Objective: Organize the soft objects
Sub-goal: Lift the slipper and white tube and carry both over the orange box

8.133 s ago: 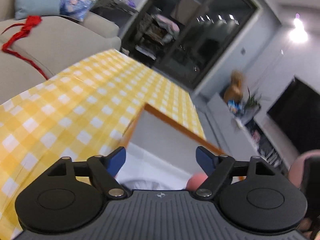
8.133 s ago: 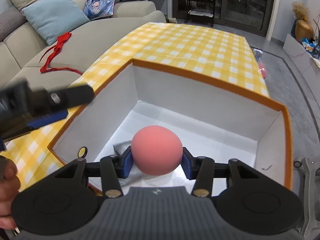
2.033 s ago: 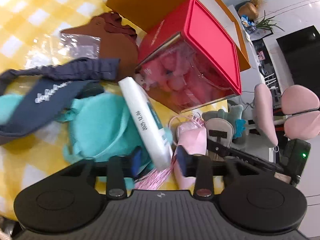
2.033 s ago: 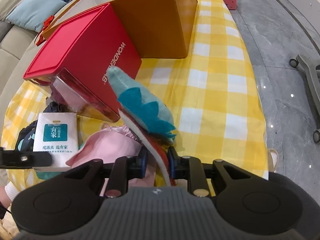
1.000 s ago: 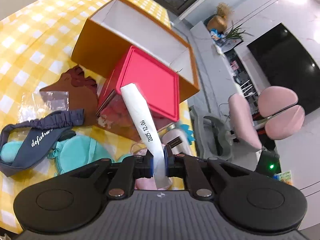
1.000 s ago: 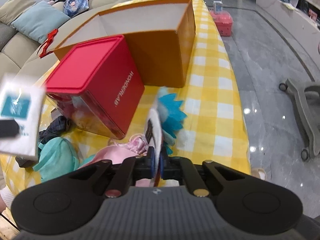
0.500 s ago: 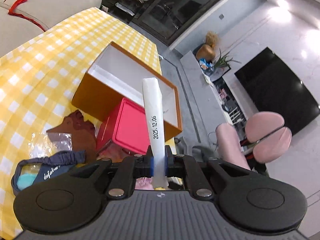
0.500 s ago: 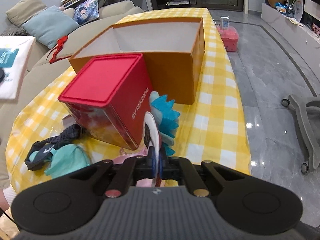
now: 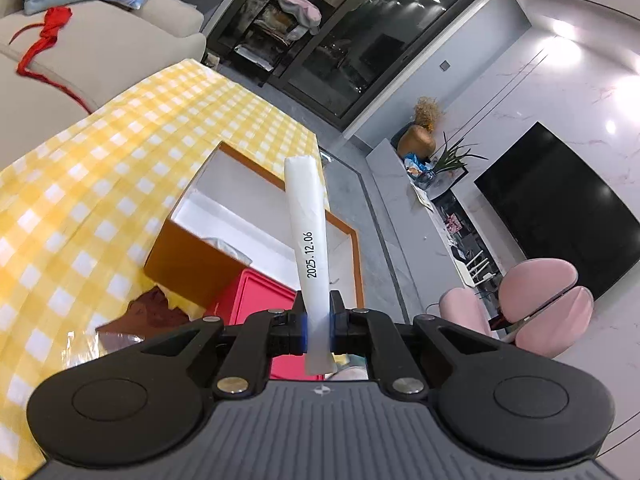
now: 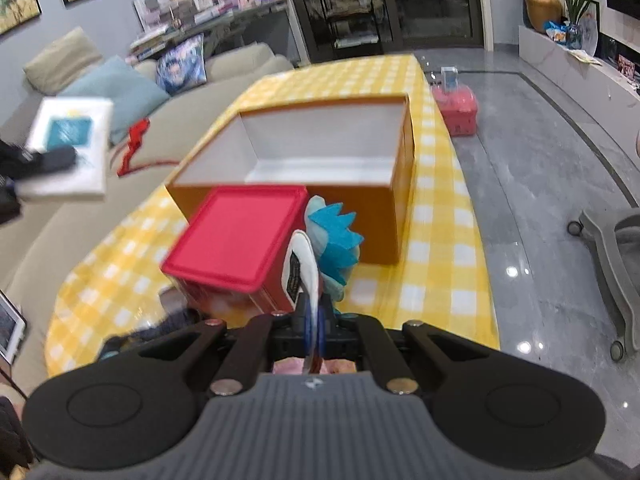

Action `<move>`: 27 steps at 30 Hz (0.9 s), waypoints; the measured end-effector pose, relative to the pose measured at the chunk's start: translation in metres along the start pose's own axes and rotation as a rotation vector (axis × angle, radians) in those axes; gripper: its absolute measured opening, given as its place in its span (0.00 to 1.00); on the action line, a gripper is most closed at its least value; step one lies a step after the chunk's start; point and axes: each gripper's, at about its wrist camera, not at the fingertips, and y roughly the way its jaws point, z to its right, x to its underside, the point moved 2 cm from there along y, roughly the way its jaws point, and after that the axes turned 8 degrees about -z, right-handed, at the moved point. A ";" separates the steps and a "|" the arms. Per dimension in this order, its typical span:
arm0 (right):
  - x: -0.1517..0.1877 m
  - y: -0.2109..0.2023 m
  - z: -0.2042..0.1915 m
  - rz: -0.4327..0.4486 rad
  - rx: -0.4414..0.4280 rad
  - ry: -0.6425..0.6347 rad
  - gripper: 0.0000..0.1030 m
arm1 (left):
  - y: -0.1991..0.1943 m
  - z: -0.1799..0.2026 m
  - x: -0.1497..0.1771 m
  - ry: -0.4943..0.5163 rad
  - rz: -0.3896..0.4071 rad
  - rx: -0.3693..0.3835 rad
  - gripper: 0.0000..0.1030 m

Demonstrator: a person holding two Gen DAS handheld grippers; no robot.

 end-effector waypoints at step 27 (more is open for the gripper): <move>-0.151 0.102 0.025 0.060 0.007 -0.003 0.01 | 0.176 0.007 -0.062 0.038 -0.137 -0.049 0.10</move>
